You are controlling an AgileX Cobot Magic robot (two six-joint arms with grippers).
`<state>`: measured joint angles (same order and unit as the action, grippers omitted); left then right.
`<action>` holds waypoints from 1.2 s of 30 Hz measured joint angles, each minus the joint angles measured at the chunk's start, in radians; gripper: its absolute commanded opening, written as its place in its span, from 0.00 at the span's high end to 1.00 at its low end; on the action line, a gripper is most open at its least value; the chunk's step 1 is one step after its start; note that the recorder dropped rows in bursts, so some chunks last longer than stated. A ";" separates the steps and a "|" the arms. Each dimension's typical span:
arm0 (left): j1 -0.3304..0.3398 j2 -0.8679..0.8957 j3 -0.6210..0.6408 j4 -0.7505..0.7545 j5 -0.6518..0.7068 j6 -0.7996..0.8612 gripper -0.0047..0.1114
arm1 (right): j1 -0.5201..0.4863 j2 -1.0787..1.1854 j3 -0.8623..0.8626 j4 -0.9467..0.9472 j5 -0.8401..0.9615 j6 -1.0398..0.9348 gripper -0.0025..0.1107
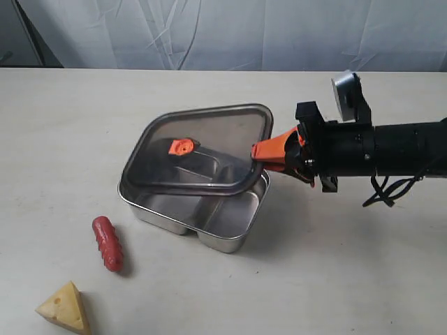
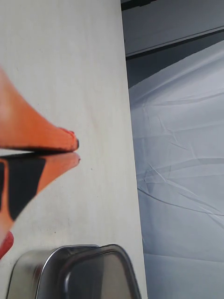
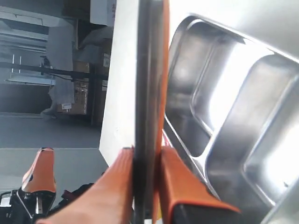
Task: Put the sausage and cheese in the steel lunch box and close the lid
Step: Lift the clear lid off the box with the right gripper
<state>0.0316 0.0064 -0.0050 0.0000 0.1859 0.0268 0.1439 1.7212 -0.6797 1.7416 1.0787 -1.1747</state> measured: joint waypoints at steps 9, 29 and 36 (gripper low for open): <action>0.000 0.000 0.000 0.000 0.000 0.000 0.96 | 0.000 -0.060 -0.110 -0.002 -0.036 -0.004 0.99; 0.000 0.000 0.000 0.000 0.000 0.000 0.96 | 0.000 -0.365 -0.415 -1.467 -0.457 0.336 0.99; 0.000 0.000 0.000 0.000 0.000 0.000 0.96 | 0.138 -0.371 -0.415 -1.820 -0.221 0.355 0.99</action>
<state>0.0316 0.0064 -0.0050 0.0000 0.1859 0.0268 0.2823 1.3503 -1.0949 -0.0788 0.8572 -0.8200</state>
